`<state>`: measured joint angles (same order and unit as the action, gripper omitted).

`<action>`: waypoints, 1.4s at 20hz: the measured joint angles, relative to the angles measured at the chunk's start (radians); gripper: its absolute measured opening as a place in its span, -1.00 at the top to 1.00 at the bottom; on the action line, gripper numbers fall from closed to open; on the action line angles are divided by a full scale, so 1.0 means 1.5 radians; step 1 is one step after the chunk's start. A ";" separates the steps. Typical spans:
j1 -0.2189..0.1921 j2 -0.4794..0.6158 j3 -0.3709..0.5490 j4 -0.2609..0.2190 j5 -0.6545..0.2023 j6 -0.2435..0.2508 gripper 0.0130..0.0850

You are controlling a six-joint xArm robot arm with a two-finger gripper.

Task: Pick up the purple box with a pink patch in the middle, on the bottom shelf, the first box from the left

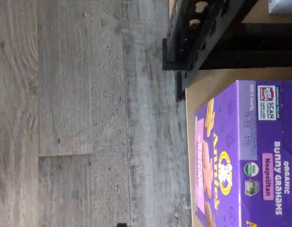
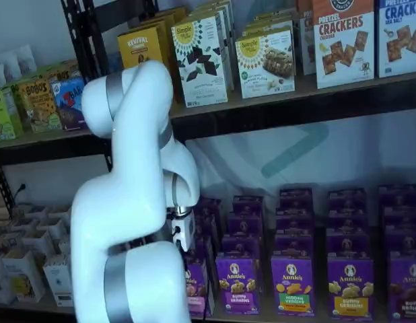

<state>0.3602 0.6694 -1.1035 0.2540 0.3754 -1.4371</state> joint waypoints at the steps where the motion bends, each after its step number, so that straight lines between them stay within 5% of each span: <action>1: 0.001 0.003 -0.002 0.000 -0.003 0.000 -1.00; 9: 0.005 0.035 -0.020 -0.009 -0.045 0.011 -1.00; 28: -0.013 0.114 -0.100 -0.061 -0.038 0.042 -1.00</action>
<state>0.3409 0.8405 -1.2533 0.1624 0.3177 -1.3741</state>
